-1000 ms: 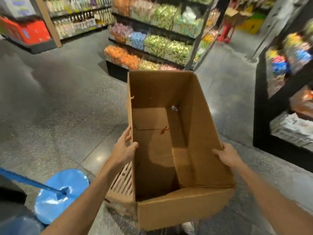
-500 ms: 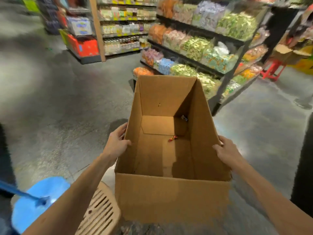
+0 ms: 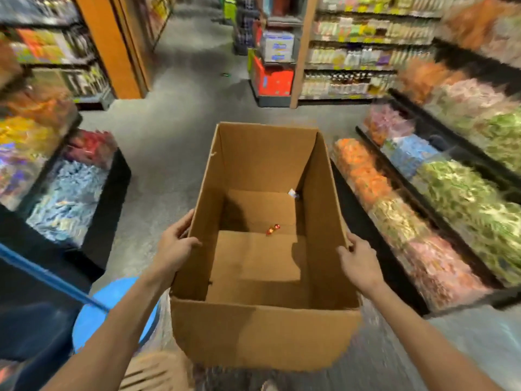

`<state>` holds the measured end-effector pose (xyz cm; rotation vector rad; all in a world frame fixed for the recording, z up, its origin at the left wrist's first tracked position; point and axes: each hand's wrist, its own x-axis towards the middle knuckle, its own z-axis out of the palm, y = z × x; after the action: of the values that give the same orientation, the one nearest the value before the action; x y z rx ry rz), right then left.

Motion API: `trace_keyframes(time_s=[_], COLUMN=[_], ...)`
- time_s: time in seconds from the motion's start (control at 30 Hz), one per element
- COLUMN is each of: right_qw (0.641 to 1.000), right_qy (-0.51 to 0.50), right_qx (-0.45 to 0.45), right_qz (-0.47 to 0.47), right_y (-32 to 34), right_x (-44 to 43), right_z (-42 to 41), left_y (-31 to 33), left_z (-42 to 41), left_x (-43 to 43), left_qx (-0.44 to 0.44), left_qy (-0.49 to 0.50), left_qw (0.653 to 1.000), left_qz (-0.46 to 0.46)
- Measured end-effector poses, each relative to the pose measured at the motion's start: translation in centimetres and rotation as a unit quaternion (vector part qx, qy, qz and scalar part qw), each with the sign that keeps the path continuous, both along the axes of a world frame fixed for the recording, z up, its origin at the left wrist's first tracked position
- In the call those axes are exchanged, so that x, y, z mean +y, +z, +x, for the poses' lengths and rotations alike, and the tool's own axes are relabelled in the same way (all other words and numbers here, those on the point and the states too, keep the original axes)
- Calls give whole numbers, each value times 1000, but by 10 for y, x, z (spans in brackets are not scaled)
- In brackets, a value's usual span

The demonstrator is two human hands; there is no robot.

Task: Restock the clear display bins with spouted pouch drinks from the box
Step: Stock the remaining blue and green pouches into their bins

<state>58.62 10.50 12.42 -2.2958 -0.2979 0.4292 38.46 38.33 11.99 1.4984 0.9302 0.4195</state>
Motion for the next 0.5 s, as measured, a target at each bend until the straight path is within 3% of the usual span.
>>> trace_keyframes(time_s=[0.23, 0.37, 0.5], right_qw=[999, 997, 983], right_qy=[8, 75, 183], right_qx=[39, 28, 13], right_qz=[4, -4, 0], right_y=[10, -5, -14], right_x=[172, 298, 415], right_z=[169, 244, 314], left_y=[18, 2, -9], left_z=[97, 142, 204], left_x=[125, 207, 283], left_qx=[66, 200, 246], left_qy=[114, 79, 159], left_qw=[991, 977, 956], left_qz=[21, 7, 35])
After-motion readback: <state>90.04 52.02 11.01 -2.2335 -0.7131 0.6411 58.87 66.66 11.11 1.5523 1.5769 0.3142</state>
